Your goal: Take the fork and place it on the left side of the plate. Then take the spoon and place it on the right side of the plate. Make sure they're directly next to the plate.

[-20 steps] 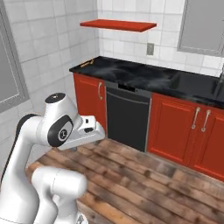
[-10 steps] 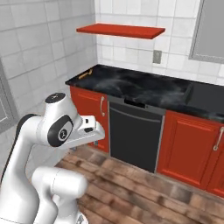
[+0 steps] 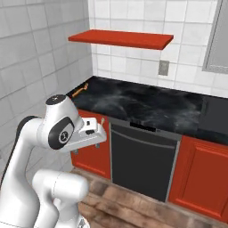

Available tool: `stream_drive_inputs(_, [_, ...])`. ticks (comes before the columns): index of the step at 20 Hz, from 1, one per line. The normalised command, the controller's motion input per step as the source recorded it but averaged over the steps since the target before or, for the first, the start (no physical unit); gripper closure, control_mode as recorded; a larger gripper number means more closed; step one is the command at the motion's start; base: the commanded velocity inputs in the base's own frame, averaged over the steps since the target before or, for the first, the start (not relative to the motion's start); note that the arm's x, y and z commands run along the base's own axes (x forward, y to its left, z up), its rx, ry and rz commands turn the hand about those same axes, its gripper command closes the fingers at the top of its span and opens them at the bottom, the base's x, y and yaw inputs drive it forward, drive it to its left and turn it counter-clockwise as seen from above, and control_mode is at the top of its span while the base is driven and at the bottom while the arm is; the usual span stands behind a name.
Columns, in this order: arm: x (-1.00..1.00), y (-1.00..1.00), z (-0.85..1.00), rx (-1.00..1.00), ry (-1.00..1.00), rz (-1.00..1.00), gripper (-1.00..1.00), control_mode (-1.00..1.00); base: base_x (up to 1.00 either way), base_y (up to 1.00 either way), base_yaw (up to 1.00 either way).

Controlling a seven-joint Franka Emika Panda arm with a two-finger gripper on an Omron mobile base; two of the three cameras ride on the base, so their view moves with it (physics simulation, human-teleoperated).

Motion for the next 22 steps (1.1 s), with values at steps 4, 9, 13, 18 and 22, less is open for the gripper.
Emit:
stream_drive_inputs(4, [0.0, 0.0, 0.0, 0.0, 0.0, 0.0, -1.0, 1.0, 1.0, 0.27, -0.2])
stream_drive_inputs(9, [0.0, 0.0, 0.0, 0.0, 0.0, 0.0, -1.0, 1.0, 1.0, 0.31, -0.21])
stream_drive_inputs(13, [0.0, 0.0, 0.0, 0.0, 0.0, 0.0, -1.0, 1.0, 1.0, 0.4, -0.21])
stream_drive_inputs(18, [0.0, 0.0, 0.0, 0.0, 0.0, 0.0, -1.0, 1.0, 0.79, 0.58, -0.17])
stream_drive_inputs(22, [0.0, 0.0, 0.0, 0.0, 0.0, 0.0, -1.0, 1.0, 0.65, 0.59, -0.13])
